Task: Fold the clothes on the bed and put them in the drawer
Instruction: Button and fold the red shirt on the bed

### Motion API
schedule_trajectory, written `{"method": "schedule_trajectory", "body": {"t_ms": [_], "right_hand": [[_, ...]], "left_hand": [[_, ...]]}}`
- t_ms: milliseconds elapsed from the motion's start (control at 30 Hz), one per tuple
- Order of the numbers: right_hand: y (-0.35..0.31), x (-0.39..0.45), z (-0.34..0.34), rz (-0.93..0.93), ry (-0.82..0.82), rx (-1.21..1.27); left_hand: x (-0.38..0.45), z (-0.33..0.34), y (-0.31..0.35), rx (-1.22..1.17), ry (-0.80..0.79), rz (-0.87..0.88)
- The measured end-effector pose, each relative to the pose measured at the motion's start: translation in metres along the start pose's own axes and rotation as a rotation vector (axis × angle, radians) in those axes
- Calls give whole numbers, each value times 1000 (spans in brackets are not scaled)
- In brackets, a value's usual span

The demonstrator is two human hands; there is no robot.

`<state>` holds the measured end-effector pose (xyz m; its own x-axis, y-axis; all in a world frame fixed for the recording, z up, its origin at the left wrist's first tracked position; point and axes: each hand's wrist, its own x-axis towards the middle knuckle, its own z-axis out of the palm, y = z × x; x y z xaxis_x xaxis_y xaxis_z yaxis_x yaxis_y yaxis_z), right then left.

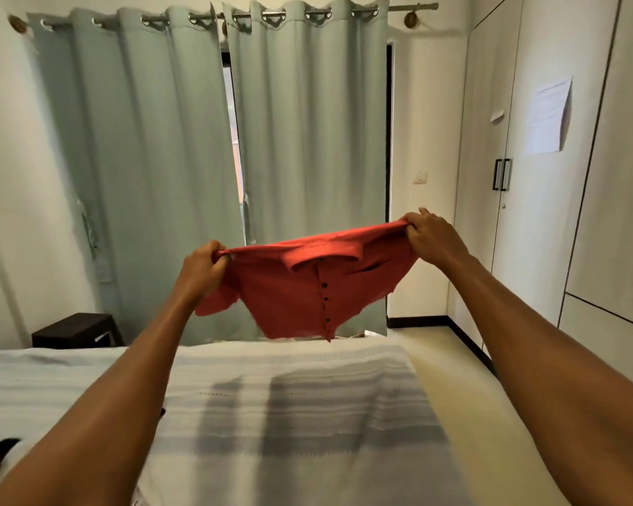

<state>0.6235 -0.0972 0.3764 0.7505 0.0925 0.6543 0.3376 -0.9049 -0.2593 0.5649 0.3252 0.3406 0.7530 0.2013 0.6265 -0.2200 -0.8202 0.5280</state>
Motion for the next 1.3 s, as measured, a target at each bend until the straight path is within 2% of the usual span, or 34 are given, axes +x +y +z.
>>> {"method": "schedule_trajectory", "body": {"t_ms": [167,333,500,567,633,733,800,867,967,1033,1167,1300], "right_hand": [[9,-142,22,102,-206,18],[0,-327,44,159,-289,1],[-1,-508,74,246,-464,118],[-1,-568,88,260,-495,122],[-4,-614,92,277,-510,121],[-13,-658,83,272,-497,80],[-18,-678,74,246,-490,61],[-23,-691,67,217,-496,45],[-22,-713,64,202,-563,-48],[-19,-730,69,168,-565,-163],[-41,-739,71,185,-588,-224],[-68,-729,75,-28,-598,-200]], "left_hand": [[-138,-6,-25,-28,-161,-119],[-304,-3,-71,5,-323,-151],[-469,1,-127,-9,-546,-208],[-518,1,-145,-2,-644,-198],[-554,1,-155,12,-664,-187],[-594,-7,-158,122,-580,-68],[-617,-11,-159,216,-490,78],[-633,-13,-160,309,-492,180],[-640,-9,-157,515,-636,144],[-647,-3,-155,601,-640,193],[-662,6,-129,563,-693,367],[-666,9,-116,487,-727,381]]}}
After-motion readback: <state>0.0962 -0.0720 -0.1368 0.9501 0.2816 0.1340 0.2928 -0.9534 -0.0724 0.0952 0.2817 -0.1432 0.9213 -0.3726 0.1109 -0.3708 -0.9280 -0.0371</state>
